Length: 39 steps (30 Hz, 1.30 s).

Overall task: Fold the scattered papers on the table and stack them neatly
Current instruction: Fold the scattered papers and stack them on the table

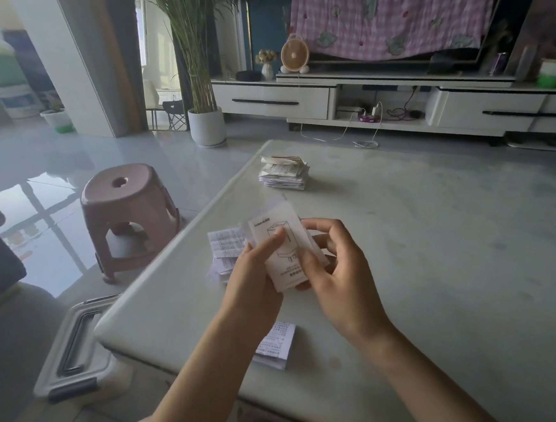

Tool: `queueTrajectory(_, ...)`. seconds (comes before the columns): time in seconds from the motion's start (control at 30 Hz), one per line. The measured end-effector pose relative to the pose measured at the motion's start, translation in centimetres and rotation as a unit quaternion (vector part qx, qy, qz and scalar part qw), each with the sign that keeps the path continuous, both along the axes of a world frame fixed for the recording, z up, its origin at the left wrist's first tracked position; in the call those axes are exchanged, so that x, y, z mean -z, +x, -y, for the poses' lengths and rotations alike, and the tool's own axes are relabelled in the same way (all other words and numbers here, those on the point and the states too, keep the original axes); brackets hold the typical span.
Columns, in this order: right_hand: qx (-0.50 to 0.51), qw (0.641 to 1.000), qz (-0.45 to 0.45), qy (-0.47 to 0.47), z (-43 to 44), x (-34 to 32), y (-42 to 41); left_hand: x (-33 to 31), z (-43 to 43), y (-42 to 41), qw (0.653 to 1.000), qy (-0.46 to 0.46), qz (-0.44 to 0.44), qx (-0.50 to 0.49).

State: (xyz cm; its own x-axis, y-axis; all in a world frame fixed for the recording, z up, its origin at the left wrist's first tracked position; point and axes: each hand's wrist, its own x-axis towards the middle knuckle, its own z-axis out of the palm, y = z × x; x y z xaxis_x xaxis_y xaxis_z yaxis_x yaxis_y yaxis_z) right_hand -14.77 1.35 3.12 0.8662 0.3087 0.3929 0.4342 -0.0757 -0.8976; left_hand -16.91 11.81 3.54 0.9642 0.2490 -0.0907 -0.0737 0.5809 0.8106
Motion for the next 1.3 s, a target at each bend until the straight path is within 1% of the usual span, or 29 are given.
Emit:
queueTrajectory(0.07, -0.026, 0.999, -0.002, -0.026, 0.2, -0.3, 0.3, 0.0, -0.6, -0.1, 1.0, 0.015, 0.003, -0.024)
queueTrajectory(0.17, 0.0, 0.997, -0.001, -0.079, 0.5, -0.1, 0.7, -0.2, -2.4, -0.2, 0.987, 0.077, 0.027, -0.135)
queueTrajectory(0.23, -0.008, 0.987, -0.014, -0.157, 0.7, 0.4, 0.5, -0.6, -3.8, -0.4, 0.98, 0.083, 0.04, -0.179)
queueTrajectory(0.27, -0.038, 0.975, -0.021, -0.216, 0.4, 0.8, 0.0, -0.7, -4.3, -0.6, 0.98, 0.073, 0.039, -0.179)
queueTrajectory(0.33, -0.104, 0.936, -0.032, -0.334, -0.3, 1.5, -1.1, -0.8, -4.9, -0.8, 0.987, 0.044, 0.032, -0.149)
queueTrajectory(0.37, -0.118, 0.913, -0.017, -0.389, -0.7, 1.8, -1.6, -0.7, -5.0, -0.9, 0.99, 0.027, 0.029, -0.132)
queueTrajectory(0.43, -0.111, 0.868, 0.046, -0.481, -1.5, 1.7, -2.3, -0.6, -5.1, -1.0, 0.993, 0.013, 0.025, -0.112)
queueTrajectory(0.47, -0.104, 0.854, 0.065, -0.506, -1.9, 1.6, -2.5, -0.5, -5.2, -1.1, 0.994, 0.011, 0.023, -0.109)
queueTrajectory(0.53, -0.105, 0.843, 0.06, -0.524, -2.2, 1.2, -2.3, -0.4, -5.4, -1.0, 0.994, 0.006, 0.018, -0.109)
queueTrajectory(0.63, -0.119, 0.854, 0.026, -0.506, -2.0, 0.7, -2.1, -0.2, -5.7, -0.9, 0.994, 0.014, 0.014, -0.11)
queueTrajectory(0.73, -0.106, 0.899, -0.025, -0.425, -0.9, 1.3, -1.0, 0.0, -5.6, -0.8, 0.995, 0.026, 0.022, -0.091)
queueTrajectory(0.8, -0.085, 0.937, -0.081, -0.328, 0.2, 1.7, 0.4, 0.0, -5.4, -0.7, 0.995, 0.034, 0.022, -0.088)
queueTrajectory(0.83, -0.059, 0.955, -0.106, -0.269, 0.8, 1.4, 1.2, 0.1, -5.2, -0.6, 0.995, 0.041, 0.019, -0.092)
queueTrajectory(0.9, -0.001, 0.98, -0.143, -0.14, 2.0, 0.1, 2.1, 0.2, -4.7, -0.4, 0.993, 0.056, 0.01, -0.104)
queueTrajectory(0.93, 0.012, 0.985, -0.156, -0.076, 2.3, -0.7, 2.3, 0.3, -4.4, -0.4, 0.992, 0.062, 0.0, -0.108)
queueTrajectory(1.0, -0.019, 0.984, -0.172, 0.046, 2.4, -2.2, 2.2, 0.5, -3.7, -0.1, 0.991, 0.068, -0.023, -0.11)
queueTrajectory(1.03, -0.048, 0.979, -0.178, 0.089, 2.2, -2.7, 1.8, 0.7, -3.2, 0.0, 0.992, 0.067, -0.028, -0.108)
queueTrajectory(1.07, -0.07, 0.976, -0.176, 0.11, 1.7, -3.1, 1.4, 0.8, -2.9, 0.2, 0.992, 0.069, -0.028, -0.101)
queueTrajectory(1.1, -0.07, 0.98, -0.158, 0.102, 1.0, -3.0, 1.1, 0.9, -2.6, 0.3, 0.993, 0.074, -0.024, -0.093)
queueTrajectory(1.13, -0.047, 0.99, -0.118, 0.068, 0.1, -2.6, 0.8, 0.9, -2.2, 0.4, 0.993, 0.078, -0.016, -0.084)
queueTrajectory(1.2, 0.034, 0.999, -0.024, -0.018, -1.2, -1.5, 0.5, 1.0, -1.6, 0.5, 0.995, 0.078, -0.002, -0.061)
queueTrajectory(1.23, 0.075, 0.996, 0.011, -0.055, -1.7, -1.1, 0.3, 1.1, -1.4, 0.5, 0.996, 0.074, 0.006, -0.057)
queueTrajectory(1.3, 0.133, 0.984, 0.067, -0.096, -2.1, -0.4, -0.2, 1.1, -1.0, 0.5, 0.996, 0.058, 0.02, -0.064)
